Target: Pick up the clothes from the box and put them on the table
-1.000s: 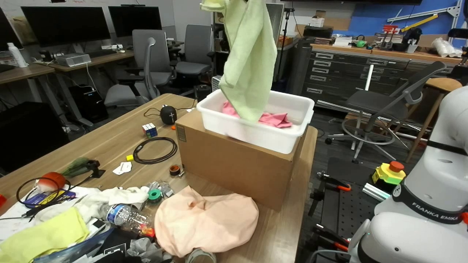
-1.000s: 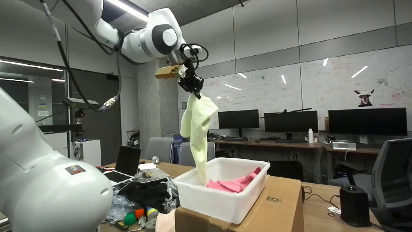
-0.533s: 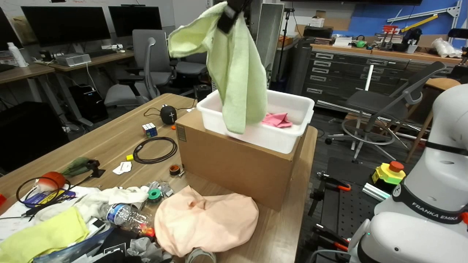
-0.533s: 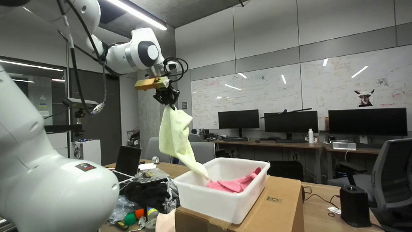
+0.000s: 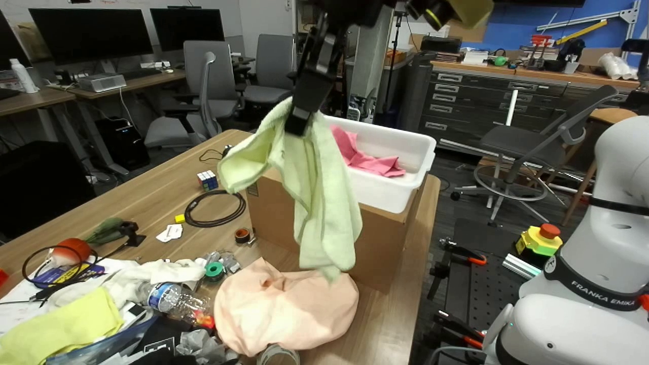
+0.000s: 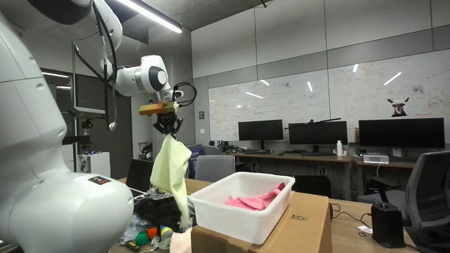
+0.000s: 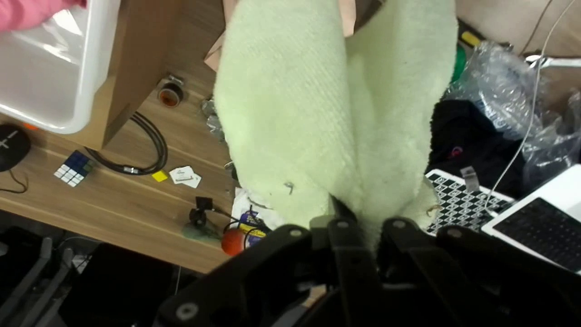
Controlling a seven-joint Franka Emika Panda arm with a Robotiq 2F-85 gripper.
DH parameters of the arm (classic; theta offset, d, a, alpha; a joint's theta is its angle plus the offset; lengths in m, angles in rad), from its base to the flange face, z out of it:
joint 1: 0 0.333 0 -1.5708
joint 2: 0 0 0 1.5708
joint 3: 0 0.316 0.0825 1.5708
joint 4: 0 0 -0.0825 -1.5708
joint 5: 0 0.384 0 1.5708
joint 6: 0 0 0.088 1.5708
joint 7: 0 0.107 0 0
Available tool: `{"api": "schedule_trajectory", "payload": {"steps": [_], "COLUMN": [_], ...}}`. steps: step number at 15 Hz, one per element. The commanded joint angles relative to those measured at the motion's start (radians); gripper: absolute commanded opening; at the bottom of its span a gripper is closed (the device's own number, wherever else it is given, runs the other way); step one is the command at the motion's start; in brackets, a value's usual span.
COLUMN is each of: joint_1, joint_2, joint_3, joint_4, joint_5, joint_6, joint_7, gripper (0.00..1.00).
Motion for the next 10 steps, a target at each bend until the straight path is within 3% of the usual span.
{"api": "schedule_trajectory", "payload": {"steps": [1, 2, 3, 10], "joint_1": [0.002, 0.001, -0.004, -0.053], "joint_2": [0.085, 0.096, 0.106, 0.093], "joint_3": [0.024, 0.023, 0.023, -0.018], "joint_4": [0.071, 0.078, 0.083, 0.079], "joint_5": [-0.034, -0.038, -0.050, -0.116], "joint_6": [-0.064, -0.080, -0.091, -0.110], "joint_7": [-0.029, -0.037, -0.039, -0.016], "gripper": [0.11, 0.34, 0.34, 0.86]}}
